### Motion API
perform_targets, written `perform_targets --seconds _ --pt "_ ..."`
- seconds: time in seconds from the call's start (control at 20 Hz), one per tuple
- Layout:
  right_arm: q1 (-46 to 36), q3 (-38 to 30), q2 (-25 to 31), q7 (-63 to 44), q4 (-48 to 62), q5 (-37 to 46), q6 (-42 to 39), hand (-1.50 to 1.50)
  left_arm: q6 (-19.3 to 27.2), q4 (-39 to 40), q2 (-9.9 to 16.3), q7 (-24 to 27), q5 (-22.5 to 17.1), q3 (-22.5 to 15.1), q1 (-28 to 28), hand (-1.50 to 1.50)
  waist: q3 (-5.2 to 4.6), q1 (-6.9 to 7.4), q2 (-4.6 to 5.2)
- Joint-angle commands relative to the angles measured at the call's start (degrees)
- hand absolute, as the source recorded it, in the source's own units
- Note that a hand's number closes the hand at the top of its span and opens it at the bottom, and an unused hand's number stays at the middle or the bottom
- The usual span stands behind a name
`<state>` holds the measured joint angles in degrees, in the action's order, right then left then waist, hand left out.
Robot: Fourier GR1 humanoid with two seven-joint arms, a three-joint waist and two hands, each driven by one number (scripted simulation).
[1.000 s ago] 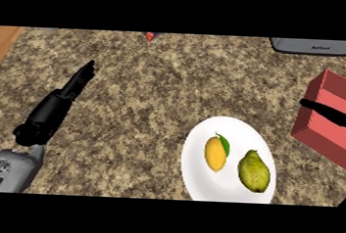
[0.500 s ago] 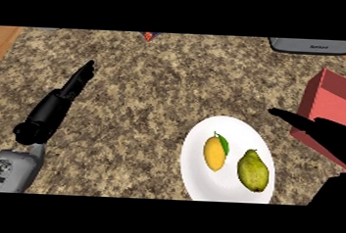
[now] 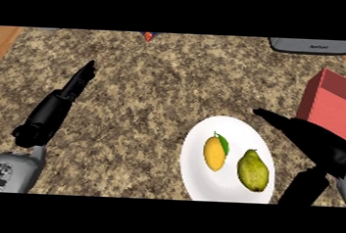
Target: Pick the pear from the plate and place it in the cardboard box
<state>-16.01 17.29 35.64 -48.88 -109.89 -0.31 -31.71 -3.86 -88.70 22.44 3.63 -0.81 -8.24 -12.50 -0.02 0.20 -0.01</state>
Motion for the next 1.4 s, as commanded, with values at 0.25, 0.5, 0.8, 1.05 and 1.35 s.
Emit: perform_targets --seconds 0.25,0.5,0.8,1.05,1.35 --pt "1.88 1.29 -4.49 -4.01 -0.39 6.72 -4.29 -1.50 -3.65 -4.87 -0.50 -3.25 -0.10 3.30 1.01 0.00 0.02 -0.06 -0.11" --pt "3.11 3.77 -8.42 8.06 10.38 19.16 -1.10 -1.50 -3.67 2.79 -2.65 -0.39 2.36 5.10 -3.05 0.00 0.04 -0.08 0.07" --pt "-0.89 -0.14 -13.79 7.01 12.92 17.46 -5.66 -1.50 -4.92 -0.63 -5.24 -0.17 5.00 4.47 1.21 0.00 0.02 0.12 0.03" --pt "7.93 -0.55 -12.11 11.87 10.08 21.64 -6.13 -1.50 -3.79 -0.69 -7.78 1.80 8.18 4.05 3.04 0.00 0.03 -0.26 -0.02" --pt "4.89 -2.47 -14.04 14.87 16.02 27.86 -6.51 -1.50 -9.19 -2.59 -5.37 -3.03 4.85 9.05 0.90 0.00 0.03 -0.08 -0.01"
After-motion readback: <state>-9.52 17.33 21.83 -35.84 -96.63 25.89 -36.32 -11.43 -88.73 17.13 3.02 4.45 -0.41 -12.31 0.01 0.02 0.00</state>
